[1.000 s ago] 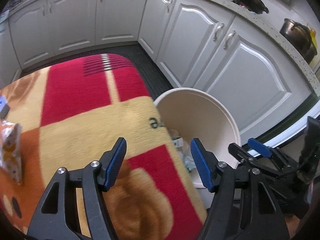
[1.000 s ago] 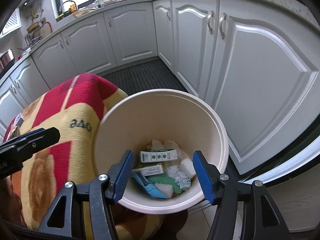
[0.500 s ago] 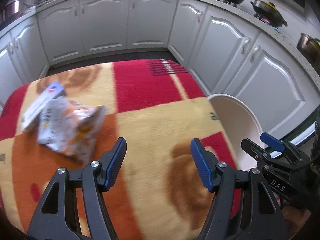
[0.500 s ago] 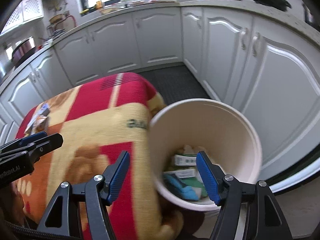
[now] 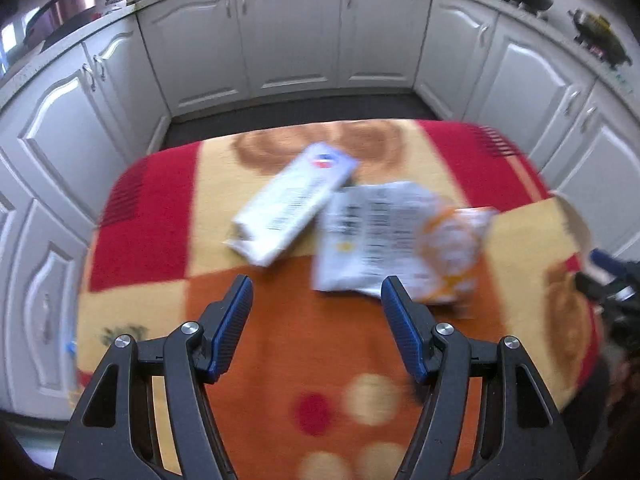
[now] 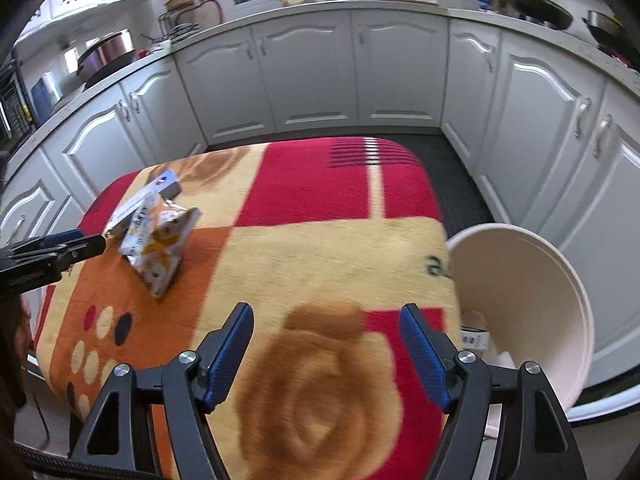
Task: Collect trash
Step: 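Move both open tools back over the table toward the last trash, then grasp the white tablet box with the left tool while the right tool grasps the white-orange snack bag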
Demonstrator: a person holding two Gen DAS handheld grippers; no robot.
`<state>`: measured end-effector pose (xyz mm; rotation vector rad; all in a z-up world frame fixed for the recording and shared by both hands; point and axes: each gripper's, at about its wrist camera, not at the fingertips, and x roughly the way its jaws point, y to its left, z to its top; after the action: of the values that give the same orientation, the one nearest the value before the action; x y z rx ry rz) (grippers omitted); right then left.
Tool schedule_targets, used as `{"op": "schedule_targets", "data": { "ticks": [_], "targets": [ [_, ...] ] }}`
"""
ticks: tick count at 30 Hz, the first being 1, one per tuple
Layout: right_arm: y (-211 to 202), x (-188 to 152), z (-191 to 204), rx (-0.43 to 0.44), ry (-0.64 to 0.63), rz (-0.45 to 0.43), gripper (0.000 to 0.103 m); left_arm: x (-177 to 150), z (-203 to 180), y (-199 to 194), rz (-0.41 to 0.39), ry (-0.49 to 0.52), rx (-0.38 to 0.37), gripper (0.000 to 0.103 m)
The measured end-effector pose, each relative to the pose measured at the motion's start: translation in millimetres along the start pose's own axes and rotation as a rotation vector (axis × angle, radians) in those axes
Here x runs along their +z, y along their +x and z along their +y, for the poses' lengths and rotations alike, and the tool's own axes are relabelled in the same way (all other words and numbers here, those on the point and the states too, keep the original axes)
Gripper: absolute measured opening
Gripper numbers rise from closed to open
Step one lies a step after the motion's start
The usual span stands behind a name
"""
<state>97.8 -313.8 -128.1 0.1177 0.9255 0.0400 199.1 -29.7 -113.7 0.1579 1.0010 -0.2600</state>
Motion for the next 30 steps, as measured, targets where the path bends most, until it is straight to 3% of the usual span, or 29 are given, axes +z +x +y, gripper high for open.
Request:
{"op": "schedule_targets", "data": {
  "ticks": [5, 12, 19, 22, 30],
  "targets": [
    [14.0, 9.9, 14.8, 0.029, -0.013, 0.028, 0.073, 16.6, 16.9, 29.5, 0.035, 0.080, 0.009, 0.066],
    [28.0, 20.7, 24.4, 0.042, -0.020, 0.050, 0.073, 45.7, 3.0, 70.4, 0.081, 0.195, 0.033, 0.066],
    [32.3, 35.5, 37.5, 0.071, -0.057, 0.039, 0.073, 62.0, 11.0, 84.9, 0.094, 0.157, -0.029, 0.066],
    [33.9, 42.6, 45.8, 0.108, -0.073, 0.035, 0.073, 58.7, 18.2, 86.5, 0.108, 0.111, -0.066, 0.055],
    [38.4, 59.6, 97.8, 0.240, -0.221, 0.046, 0.078, 29.0, 53.6, 52.4, 0.078, 0.011, -0.033, 0.052]
  ]
}}
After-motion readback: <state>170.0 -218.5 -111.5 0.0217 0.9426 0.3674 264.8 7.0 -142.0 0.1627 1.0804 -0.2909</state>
